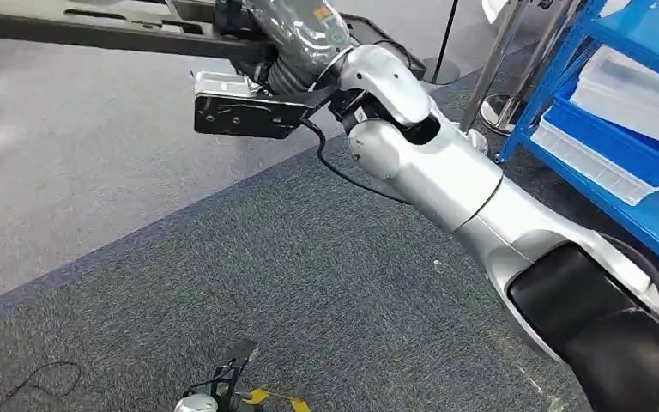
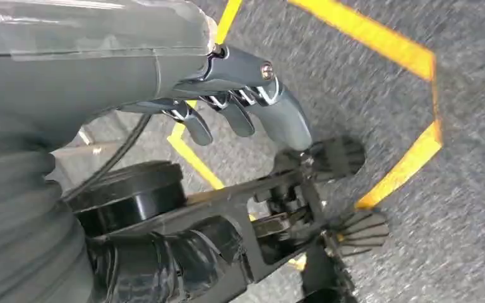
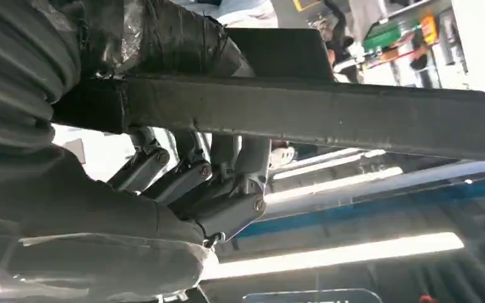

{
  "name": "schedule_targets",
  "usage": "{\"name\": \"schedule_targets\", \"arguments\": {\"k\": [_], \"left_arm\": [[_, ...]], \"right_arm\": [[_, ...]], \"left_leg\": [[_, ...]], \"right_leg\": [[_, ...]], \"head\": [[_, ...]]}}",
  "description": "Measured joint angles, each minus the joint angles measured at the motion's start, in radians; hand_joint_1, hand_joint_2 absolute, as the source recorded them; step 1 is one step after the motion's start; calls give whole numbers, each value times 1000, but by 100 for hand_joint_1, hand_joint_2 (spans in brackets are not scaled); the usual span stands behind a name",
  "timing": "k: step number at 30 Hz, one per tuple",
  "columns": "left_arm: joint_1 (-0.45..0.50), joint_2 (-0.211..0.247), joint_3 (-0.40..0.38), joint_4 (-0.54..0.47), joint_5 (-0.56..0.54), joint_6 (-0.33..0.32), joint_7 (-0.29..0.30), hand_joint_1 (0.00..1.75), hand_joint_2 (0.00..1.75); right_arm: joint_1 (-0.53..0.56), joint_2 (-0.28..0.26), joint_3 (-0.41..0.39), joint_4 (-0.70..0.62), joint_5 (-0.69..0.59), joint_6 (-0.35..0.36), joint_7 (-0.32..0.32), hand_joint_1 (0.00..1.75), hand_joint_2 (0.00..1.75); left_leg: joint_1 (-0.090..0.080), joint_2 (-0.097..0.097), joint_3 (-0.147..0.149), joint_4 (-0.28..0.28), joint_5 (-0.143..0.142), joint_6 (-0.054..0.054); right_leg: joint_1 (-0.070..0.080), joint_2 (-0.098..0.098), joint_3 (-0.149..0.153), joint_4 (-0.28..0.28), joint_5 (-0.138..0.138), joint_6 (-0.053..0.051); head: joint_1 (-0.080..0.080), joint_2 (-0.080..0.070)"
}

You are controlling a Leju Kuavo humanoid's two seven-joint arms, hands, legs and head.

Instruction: Take the parts from the cabinet and place them on the table.

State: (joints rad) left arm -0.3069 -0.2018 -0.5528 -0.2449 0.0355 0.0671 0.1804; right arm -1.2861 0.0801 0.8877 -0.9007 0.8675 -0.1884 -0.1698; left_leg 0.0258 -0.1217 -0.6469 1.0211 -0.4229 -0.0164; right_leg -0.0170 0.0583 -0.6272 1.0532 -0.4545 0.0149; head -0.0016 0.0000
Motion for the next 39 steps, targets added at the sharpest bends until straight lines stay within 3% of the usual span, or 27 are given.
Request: {"name": "schedule_targets", "arguments": {"k": [1,2,3,5,6,7,8,10,11,12,13,16,18,21,23,25,26,27,28,29,31,32,33,34,36,37,39], "left_arm": [[1,2,0,0,0,0,3,0,175],[2,1,1,0,3,0,4,0,175],[1,1,1,0,7,0,5,0,175],[-1,1,3,0,10,-2,5,0,175],[-1,1,9,0,11,-3,5,0,175],[1,1,14,0,14,-4,5,0,175],[3,2,18,0,21,-6,5,0,175],[13,12,23,0,30,-5,2,0,175],[18,18,26,0,28,2,2,0,175],[17,18,27,0,21,12,2,0,175],[14,19,31,0,8,32,4,0,175],[11,18,31,0,-53,74,5,0,175],[2,10,31,0,-84,90,21,0,175],[-19,-2,31,0,-102,95,31,0,175],[-18,-6,31,0,-107,96,31,0,175],[-19,-9,30,0,-118,102,32,0,175],[-21,-11,30,0,-126,107,32,0,175],[-23,-16,29,0,-131,111,33,0,175],[-27,-18,29,0,-135,113,35,0,175],[-29,-19,29,0,-138,113,37,0,175],[-27,-19,27,0,-137,114,41,0,175],[-25,-20,27,0,-137,115,42,0,175],[-26,-21,27,1,-134,115,44,0,175],[-30,-22,27,1,-132,115,44,0,175],[-33,-24,27,0,-126,115,45,0,175],[-32,-24,27,1,-126,115,46,0,175],[-28,-24,27,1,-122,115,49,0,175]], "right_arm": [[0,0,0,0,2,0,1,175,175],[0,2,-1,0,3,0,1,175,175],[-4,3,-3,0,3,-2,1,175,175],[-9,4,-3,0,6,-3,0,175,175],[-9,4,-3,1,7,-4,0,175,175],[-9,5,-3,2,10,-5,0,175,175],[-8,10,-3,3,20,-11,3,175,175],[-7,49,0,9,46,-39,21,175,175],[-6,65,1,13,55,-53,34,175,175],[-7,90,4,22,61,-68,53,175,175],[-9,126,13,31,62,-87,90,175,175],[-2,173,58,59,61,-109,150,175,175],[10,185,68,72,69,-115,148,175,175],[12,200,71,94,79,-117,146,175,175],[17,208,75,102,81,-117,145,175,175],[18,217,79,108,84,-117,146,175,175],[18,222,80,110,87,-117,148,175,175],[18,225,83,113,90,-117,149,175,175],[16,231,85,114,92,-116,149,175,175],[19,237,88,116,92,-116,149,175,175],[20,247,89,123,92,-116,151,175,175],[20,250,89,124,92,-116,152,175,175],[17,256,89,125,92,-116,152,175,175],[14,257,89,127,93,-115,152,175,175],[16,258,89,130,93,-114,151,175,175],[19,259,90,132,93,-114,151,175,175],[23,262,92,137,93,-114,151,175,175]], "left_leg": [[0,-6,-3,3,-6,-5],[-11,51,-16,25,-18,-12],[-10,89,-40,75,-42,-18],[-4,108,-113,214,-93,-24],[-4,110,-145,267,-104,-27],[-2,112,-159,282,-91,-28],[1,115,-149,253,-61,-31],[5,133,-70,97,31,-34],[2,171,-38,23,46,-37],[-22,198,-30,16,35,-36],[-21,189,-27,-2,30,-17],[-25,148,-36,-6,39,6],[-23,122,-33,-11,42,20],[-24,79,-33,-11,42,33],[-26,54,-29,-9,41,35],[-26,25,-26,-4,38,35],[-26,13,-26,-2,36,33],[-28,4,-32,5,33,29],[-26,-9,-38,9,33,26],[-17,-19,-41,6,36,20],[-18,-44,-41,0,40,9],[-20,-3,-45,6,32,8],[-26,60,-53,38,9,-3],[-22,88,-82,100,-27,-11],[-12,106,-146,232,-82,-24],[-6,110,-167,270,-88,-29],[3,118,-136,213,-45,-36]], "right_leg": [[-14,-15,8,-16,3,-10],[-11,-27,16,-21,4,-14],[-11,-40,19,-22,3,-18],[-7,-65,22,-22,-1,-24],[-6,-80,24,-20,-4,-28],[-5,-95,27,-18,-8,-28],[-4,-107,31,-18,-12,-28],[-6,-126,43,-18,-22,-25],[-6,-131,48,-19,-27,-19],[5,-134,45,-20,-28,-13],[5,-139,39,-18,-29,-10],[-2,-177,43,-18,-37,2],[-8,-92,16,42,-82,-1],[4,-59,-110,277,-165,-9],[11,-57,-135,287,-129,-15],[15,-40,-87,146,-28,-27],[14,-8,-54,61,20,-34],[12,38,-36,18,28,-39],[3,29,-23,-4,20,-31],[13,20,-22,-2,21,-31],[11,-2,-11,-13,24,-36],[6,-20,-3,-23,28,-40],[7,-30,4,-29,29,-43],[9,-46,7,-30,28,-46],[9,-77,10,-30,26,-48],[9,-93,10,-29,24,-48],[8,-121,10,-28,21,-44]], "head": [[1,0],[0,0],[-14,0],[-14,0],[-15,0],[-15,0],[-15,0],[-14,0],[-16,0],[-16,0],[-20,0],[-13,0],[-12,0],[-11,0],[-11,0],[-11,0],[-11,0],[-13,0],[-13,0],[-11,0],[-11,0],[-12,0],[-21,0],[-22,0],[-22,0],[-23,0],[-22,0]]}}
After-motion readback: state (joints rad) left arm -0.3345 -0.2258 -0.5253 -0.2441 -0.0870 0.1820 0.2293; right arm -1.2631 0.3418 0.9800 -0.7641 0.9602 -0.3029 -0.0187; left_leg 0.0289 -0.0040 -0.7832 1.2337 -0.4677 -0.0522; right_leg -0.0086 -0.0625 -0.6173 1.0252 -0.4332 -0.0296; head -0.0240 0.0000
